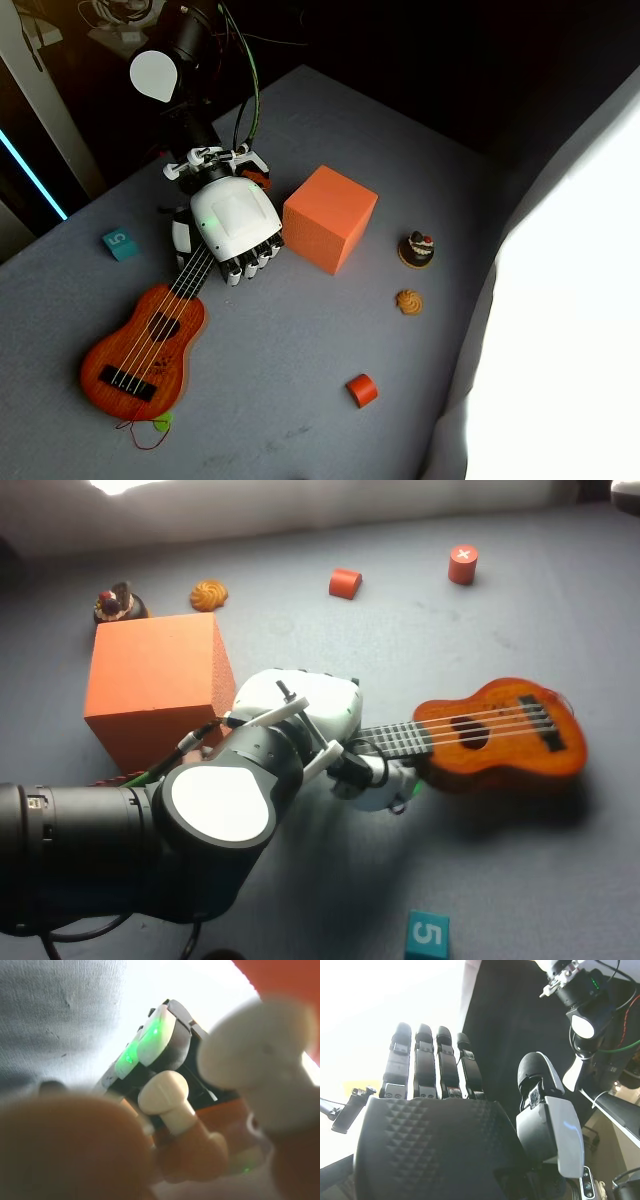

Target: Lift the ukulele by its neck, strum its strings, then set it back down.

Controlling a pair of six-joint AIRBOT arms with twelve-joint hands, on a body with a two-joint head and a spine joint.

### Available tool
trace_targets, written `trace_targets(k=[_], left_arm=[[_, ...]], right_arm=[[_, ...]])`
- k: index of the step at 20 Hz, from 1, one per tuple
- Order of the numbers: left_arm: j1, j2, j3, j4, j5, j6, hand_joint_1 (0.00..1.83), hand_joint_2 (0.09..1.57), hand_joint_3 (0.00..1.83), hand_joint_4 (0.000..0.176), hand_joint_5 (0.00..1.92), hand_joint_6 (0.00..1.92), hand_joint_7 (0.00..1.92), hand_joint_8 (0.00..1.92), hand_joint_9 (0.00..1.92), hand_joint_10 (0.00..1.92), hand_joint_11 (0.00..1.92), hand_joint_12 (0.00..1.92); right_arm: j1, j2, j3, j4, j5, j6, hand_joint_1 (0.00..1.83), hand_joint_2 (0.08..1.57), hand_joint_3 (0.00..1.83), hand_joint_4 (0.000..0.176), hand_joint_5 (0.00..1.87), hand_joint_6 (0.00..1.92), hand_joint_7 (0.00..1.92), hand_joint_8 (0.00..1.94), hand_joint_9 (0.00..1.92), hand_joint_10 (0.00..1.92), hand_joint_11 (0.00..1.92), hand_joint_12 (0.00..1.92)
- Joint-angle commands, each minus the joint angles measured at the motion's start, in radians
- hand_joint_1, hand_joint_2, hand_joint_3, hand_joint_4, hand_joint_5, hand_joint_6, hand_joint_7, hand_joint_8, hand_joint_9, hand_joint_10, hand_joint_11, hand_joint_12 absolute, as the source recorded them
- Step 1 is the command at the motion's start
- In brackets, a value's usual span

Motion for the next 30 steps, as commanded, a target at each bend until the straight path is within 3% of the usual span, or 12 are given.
trace_targets(k=[1,3,4,5,8,12,20,24,27,28,29,30], left_arm=[[-0.002,-0.006,0.005,0.072,0.037,-0.001,0.07,1.09,0.01,0.071,1.16,1.92,1.19,1.92,1.24,1.92,1.33,1.92],[0.0,-0.011,0.011,0.072,0.037,-0.001,0.0,1.07,0.0,0.037,0.95,1.92,1.09,1.92,1.16,1.92,1.2,1.92],[0.0,-0.012,0.013,0.074,0.036,-0.001,0.0,1.07,0.0,0.0,0.67,1.7,0.91,1.73,1.0,1.84,0.97,1.92],[0.0,-0.013,0.016,0.077,0.036,-0.001,0.0,1.08,0.0,0.0,0.55,1.51,0.82,1.54,0.88,1.68,0.79,1.88],[-0.002,-0.014,0.025,0.077,0.033,-0.001,0.0,1.04,0.0,0.0,0.35,0.55,0.57,0.44,0.56,0.94,0.3,1.5],[-0.005,-0.018,0.031,0.078,0.032,-0.001,0.01,0.97,0.0,0.087,0.13,0.01,0.24,0.0,0.32,0.08,0.0,1.16],[-0.054,0.0,0.035,0.081,-0.013,0.023,0.0,0.92,0.0,0.138,0.0,0.0,0.0,0.0,0.0,0.0,0.0,0.02],[-0.102,0.029,0.042,0.082,-0.102,0.073,0.0,0.95,0.01,0.124,0.0,0.0,0.0,0.0,0.0,0.0,0.01,0.01],[-0.16,0.063,0.042,0.081,-0.188,0.112,0.01,0.99,0.0,0.094,0.08,0.0,0.21,0.01,0.22,0.02,0.0,0.54],[-0.177,0.073,0.042,0.081,-0.224,0.127,0.0,1.03,0.0,0.069,0.16,0.01,0.52,0.02,0.54,0.09,0.01,1.03],[-0.193,0.082,0.042,0.081,-0.253,0.136,0.0,1.03,0.0,0.069,0.16,0.01,0.52,0.02,0.54,0.09,0.01,1.03],[-0.213,0.096,0.04,0.081,-0.286,0.144,0.0,1.06,0.01,0.0,0.54,0.08,0.89,0.08,0.9,0.25,0.35,1.24]], right_arm=[[0.011,0.004,0.0,0.035,0.09,0.001,0.03,1.32,0.0,0.0,0.11,0.0,0.12,0.0,0.07,0.01,0.0,0.0],[0.01,0.004,0.0,0.035,0.09,0.001,0.07,1.3,0.0,0.0,0.15,0.02,0.16,0.01,0.11,0.02,0.0,0.17],[0.01,0.004,0.0,0.035,0.09,0.001,0.06,1.31,0.0,0.0,0.14,0.01,0.14,0.0,0.1,0.02,0.0,0.2],[0.01,0.004,0.0,0.035,0.09,0.001,0.08,1.31,0.0,0.0,0.14,0.01,0.15,0.0,0.11,0.02,0.0,0.21],[0.011,0.004,0.0,0.035,0.09,0.001,0.1,1.3,0.0,0.0,0.15,0.01,0.15,0.0,0.11,0.02,0.0,0.21],[0.011,0.004,0.0,0.035,0.09,0.001,0.07,1.3,0.0,0.0,0.15,0.01,0.16,0.0,0.12,0.03,0.0,0.21],[0.01,0.004,0.0,0.034,0.09,0.001,0.09,1.3,0.0,0.0,0.14,0.0,0.14,0.0,0.12,0.03,0.0,0.22],[0.01,0.004,0.0,0.034,0.091,0.001,0.11,1.29,0.0,0.0,0.16,0.01,0.17,0.01,0.14,0.03,0.0,0.28],[0.01,0.004,-0.001,0.034,0.095,0.001,0.09,1.3,0.0,0.0,0.16,0.01,0.17,0.0,0.13,0.03,0.0,0.3],[0.01,0.004,-0.001,0.034,0.095,0.001,0.09,1.3,0.0,0.0,0.24,0.04,0.25,0.03,0.21,0.07,0.0,0.54],[0.01,0.004,-0.001,0.034,0.095,0.001,0.09,1.3,0.0,0.0,0.24,0.04,0.25,0.03,0.21,0.07,0.0,0.54],[0.01,0.004,-0.001,0.034,0.096,0.001,0.16,1.29,0.0,0.0,0.48,0.29,0.61,0.19,0.44,0.53,0.0,1.27]])
